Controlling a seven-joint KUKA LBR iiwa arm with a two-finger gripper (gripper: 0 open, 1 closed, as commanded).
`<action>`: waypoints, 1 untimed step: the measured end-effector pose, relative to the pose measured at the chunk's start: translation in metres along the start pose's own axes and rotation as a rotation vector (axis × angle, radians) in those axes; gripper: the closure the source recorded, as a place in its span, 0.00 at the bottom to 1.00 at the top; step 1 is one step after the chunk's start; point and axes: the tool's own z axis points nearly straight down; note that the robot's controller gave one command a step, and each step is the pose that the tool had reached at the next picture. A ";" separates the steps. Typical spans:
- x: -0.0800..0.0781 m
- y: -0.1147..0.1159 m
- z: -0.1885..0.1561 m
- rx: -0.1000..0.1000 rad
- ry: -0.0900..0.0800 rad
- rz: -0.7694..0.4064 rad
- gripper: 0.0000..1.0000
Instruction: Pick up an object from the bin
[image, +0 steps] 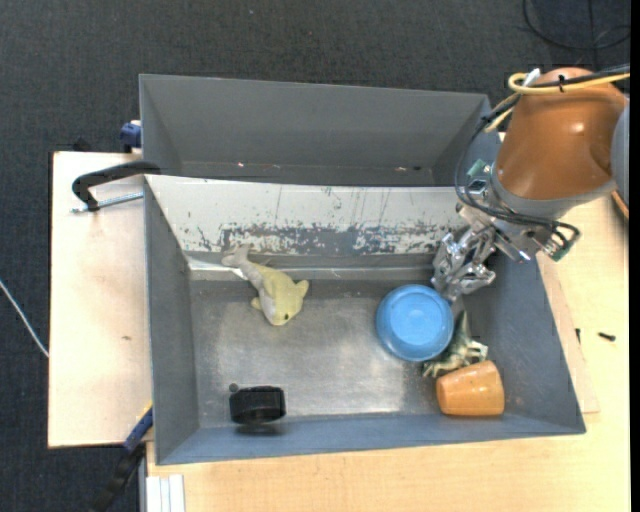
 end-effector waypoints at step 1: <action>0.009 0.026 0.040 0.003 -0.006 0.135 1.00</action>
Offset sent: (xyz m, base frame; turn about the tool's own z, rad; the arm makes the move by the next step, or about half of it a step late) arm -0.0274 0.0097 -0.0462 0.1344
